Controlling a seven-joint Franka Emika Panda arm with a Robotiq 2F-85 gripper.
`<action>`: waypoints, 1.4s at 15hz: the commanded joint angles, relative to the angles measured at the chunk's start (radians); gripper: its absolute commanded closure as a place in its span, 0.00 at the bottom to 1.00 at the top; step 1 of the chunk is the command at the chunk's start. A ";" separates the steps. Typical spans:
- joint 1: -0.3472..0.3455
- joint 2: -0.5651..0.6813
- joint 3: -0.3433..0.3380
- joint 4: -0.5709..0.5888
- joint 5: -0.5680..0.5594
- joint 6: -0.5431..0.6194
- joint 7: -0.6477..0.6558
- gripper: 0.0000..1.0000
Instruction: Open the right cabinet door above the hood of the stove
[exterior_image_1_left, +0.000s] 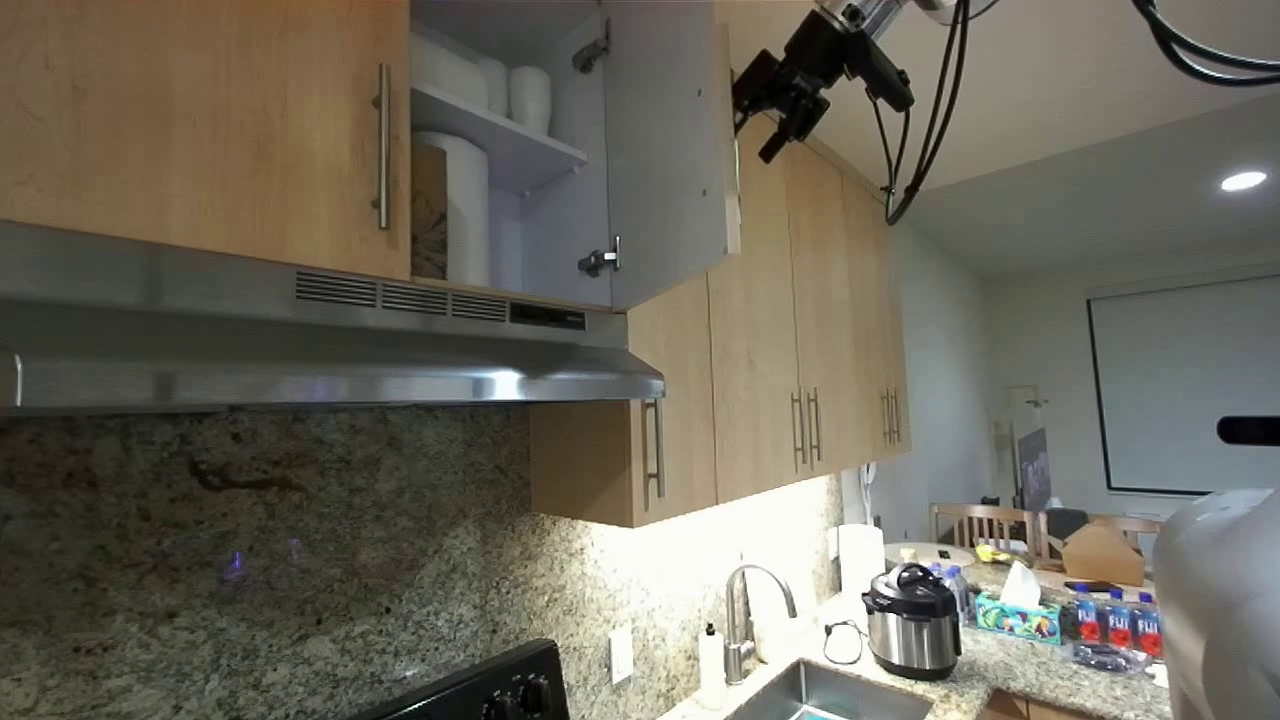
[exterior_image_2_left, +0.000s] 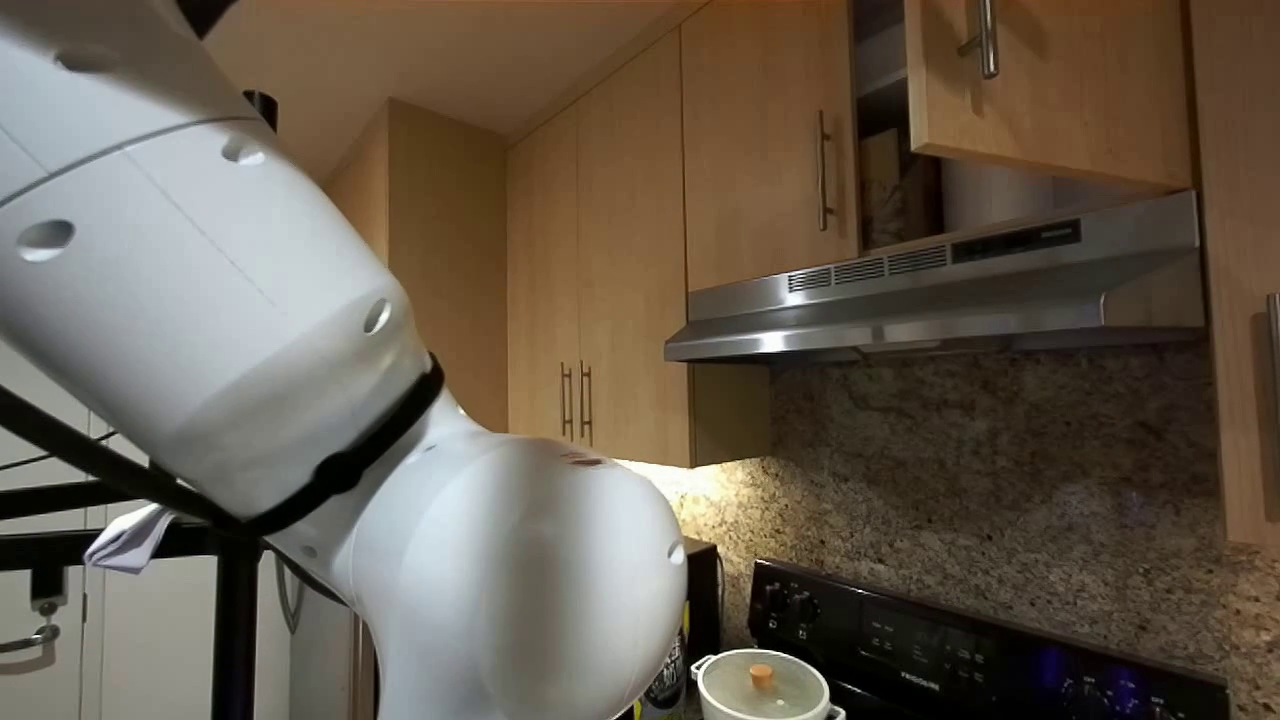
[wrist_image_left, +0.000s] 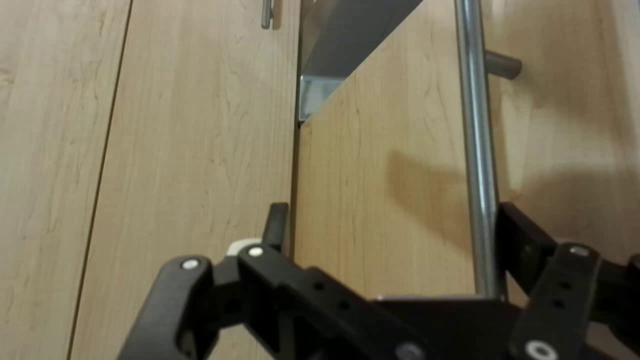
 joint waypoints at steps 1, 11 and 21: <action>-0.044 0.011 -0.079 0.115 -0.022 -0.080 -0.139 0.00; 0.099 0.025 -0.304 0.344 0.123 -0.336 -0.514 0.00; 0.242 0.034 -0.501 0.772 0.055 -0.604 -0.679 0.00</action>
